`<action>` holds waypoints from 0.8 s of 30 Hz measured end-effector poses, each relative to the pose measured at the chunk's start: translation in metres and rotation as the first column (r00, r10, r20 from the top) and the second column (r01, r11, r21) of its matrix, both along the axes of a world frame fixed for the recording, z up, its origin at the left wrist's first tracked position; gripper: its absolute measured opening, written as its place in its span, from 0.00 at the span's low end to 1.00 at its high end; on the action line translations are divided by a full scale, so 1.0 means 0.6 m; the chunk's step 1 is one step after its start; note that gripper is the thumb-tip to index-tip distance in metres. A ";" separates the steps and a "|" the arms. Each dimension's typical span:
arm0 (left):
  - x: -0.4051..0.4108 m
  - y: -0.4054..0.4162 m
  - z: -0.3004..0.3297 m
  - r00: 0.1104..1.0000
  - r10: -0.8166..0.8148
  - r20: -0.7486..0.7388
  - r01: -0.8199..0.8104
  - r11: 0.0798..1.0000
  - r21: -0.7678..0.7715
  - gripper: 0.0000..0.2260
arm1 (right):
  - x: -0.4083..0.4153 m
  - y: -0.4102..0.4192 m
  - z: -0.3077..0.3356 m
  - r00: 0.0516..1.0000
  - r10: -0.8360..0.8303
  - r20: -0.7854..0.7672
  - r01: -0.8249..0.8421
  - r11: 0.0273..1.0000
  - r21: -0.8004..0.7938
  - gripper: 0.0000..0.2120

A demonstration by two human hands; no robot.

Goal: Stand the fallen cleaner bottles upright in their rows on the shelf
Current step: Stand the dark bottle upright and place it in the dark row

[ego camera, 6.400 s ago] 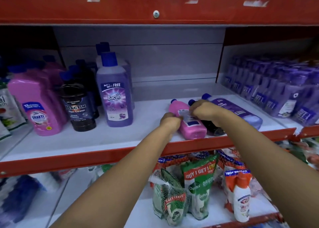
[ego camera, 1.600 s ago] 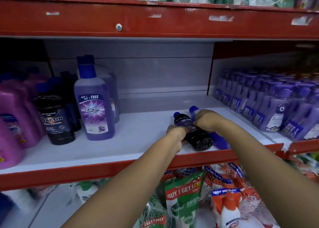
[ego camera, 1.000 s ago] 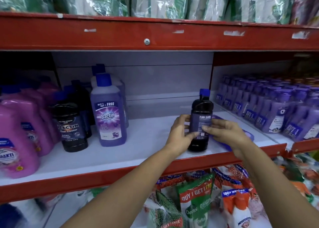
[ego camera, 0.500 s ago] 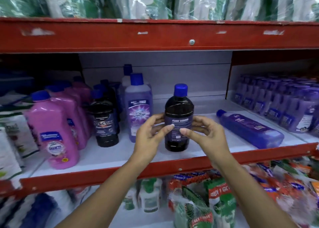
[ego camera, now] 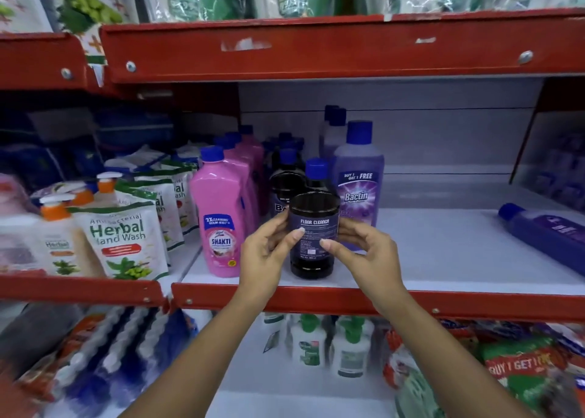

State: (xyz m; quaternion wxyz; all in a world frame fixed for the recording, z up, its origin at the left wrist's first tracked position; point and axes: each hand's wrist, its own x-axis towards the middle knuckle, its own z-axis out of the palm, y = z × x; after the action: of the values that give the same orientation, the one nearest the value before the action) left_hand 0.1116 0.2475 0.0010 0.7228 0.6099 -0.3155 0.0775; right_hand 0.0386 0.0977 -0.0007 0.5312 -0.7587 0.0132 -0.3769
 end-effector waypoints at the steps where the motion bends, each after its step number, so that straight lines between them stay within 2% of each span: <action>1: 0.003 0.003 -0.001 1.000 0.004 -0.004 -0.004 1.000 -0.001 0.17 | 0.005 0.004 -0.001 1.000 0.000 -0.004 0.000 1.000 0.004 0.19; 8: 0.013 0.008 -0.013 0.999 0.049 -0.015 -0.049 0.998 0.033 0.18 | 0.017 0.012 -0.007 1.000 0.000 -0.030 0.002 0.999 0.053 0.20; 12: 0.010 0.017 -0.016 0.998 0.064 0.001 -0.064 0.996 0.063 0.16 | 0.014 0.019 -0.005 0.999 0.020 -0.047 -0.017 0.997 0.074 0.20; 17: 0.004 0.030 -0.015 0.995 0.095 0.018 -0.096 0.992 0.084 0.14 | 0.007 0.053 -0.026 0.998 -0.065 -0.013 0.066 0.995 0.081 0.21; 20: -0.005 0.031 -0.016 0.996 0.087 -0.035 -0.084 0.994 0.070 0.09 | 0.004 0.072 -0.030 0.998 -0.064 0.017 0.062 0.992 0.110 0.20; 24: -0.027 0.031 -0.010 0.979 -0.065 -0.193 0.078 0.995 0.062 0.15 | -0.001 0.088 -0.021 0.996 0.088 -0.016 -0.082 0.968 0.237 0.18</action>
State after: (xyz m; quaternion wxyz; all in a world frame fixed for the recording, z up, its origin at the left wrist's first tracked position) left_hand 0.0955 0.2662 -0.0047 0.7304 0.6275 -0.2690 -0.0182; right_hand 0.0381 0.1502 -0.0131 0.6331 -0.6949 0.0325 -0.3395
